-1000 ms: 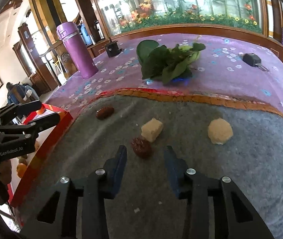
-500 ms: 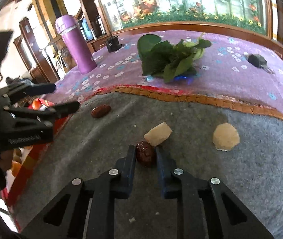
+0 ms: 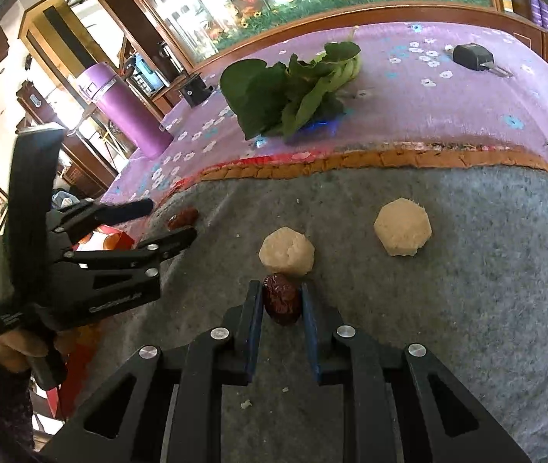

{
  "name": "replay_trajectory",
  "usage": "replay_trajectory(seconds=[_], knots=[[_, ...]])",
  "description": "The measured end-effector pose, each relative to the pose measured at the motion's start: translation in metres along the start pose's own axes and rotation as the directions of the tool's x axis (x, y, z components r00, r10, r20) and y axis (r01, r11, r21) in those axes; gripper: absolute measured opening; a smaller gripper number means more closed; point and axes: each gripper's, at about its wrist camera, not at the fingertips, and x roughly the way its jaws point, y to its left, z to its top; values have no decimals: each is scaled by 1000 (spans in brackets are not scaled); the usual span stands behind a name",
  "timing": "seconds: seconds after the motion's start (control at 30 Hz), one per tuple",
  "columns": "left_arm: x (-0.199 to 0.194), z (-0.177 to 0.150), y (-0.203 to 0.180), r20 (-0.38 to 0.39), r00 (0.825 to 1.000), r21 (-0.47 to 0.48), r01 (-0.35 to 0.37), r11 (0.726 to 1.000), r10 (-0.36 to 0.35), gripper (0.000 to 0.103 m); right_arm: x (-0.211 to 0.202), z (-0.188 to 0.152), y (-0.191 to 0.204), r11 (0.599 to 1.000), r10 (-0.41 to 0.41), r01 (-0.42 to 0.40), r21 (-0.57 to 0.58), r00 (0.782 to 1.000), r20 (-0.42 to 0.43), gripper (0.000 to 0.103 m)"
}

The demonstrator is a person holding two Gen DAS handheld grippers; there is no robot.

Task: Organize fruits
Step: 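Grasp a red date on the felt with the left tool, then carry the date into the white tray and open the left tool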

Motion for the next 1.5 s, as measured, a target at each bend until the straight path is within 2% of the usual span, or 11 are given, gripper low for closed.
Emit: replay_trajectory(seconds=[0.07, 0.1, 0.13, 0.27, 0.4, 0.63, 0.8, 0.9, 1.1, 1.4, 1.5], knots=[[1, 2, 0, 5, 1000, -14, 17, 1000, -17, 31, 0, 0, 0, 1000, 2, -2, 2, 1000, -1, 21], [1, 1, -1, 8, 1000, -17, 27, 999, -27, 20, 0, 0, -1, 1000, 3, -3, 2, 1000, -1, 21], [1, 0, -2, 10, 999, -18, 44, 999, -44, 14, 0, 0, -1, 1000, 4, -4, 3, 1000, -1, 21], [-3, -6, -8, 31, 999, -19, 31, 999, -30, 14, -1, 0, -1, 1000, 3, -3, 2, 1000, 1, 21], [-13, -15, -4, 43, 997, -77, 67, 995, -64, 14, -3, -2, -2, 1000, 7, -7, 7, 1000, 6, 21], [-64, -52, -4, 139, 989, -136, 76, 988, -57, 14, -15, -14, 0, 997, 60, -61, 54, 998, 16, 20], [-99, -74, -13, 221, 975, -158, 54, 986, -18, 14, -33, -33, 14, 994, 88, -93, 55, 993, 82, 20], [-114, -83, -16, 266, 964, -173, 33, 984, 15, 14, -47, -44, 29, 996, 74, -79, 32, 989, 131, 20], [-135, -99, -12, 319, 946, -195, 3, 981, 60, 14, -68, -64, 54, 994, 108, -110, -7, 963, 248, 20], [-151, -123, 4, 355, 930, -232, -15, 972, 99, 14, -50, -80, 82, 989, 151, -147, -36, 962, 228, 20], [-153, -128, 10, 358, 927, -249, -19, 968, 111, 14, -45, -81, 84, 992, 129, -125, -32, 967, 222, 20]])
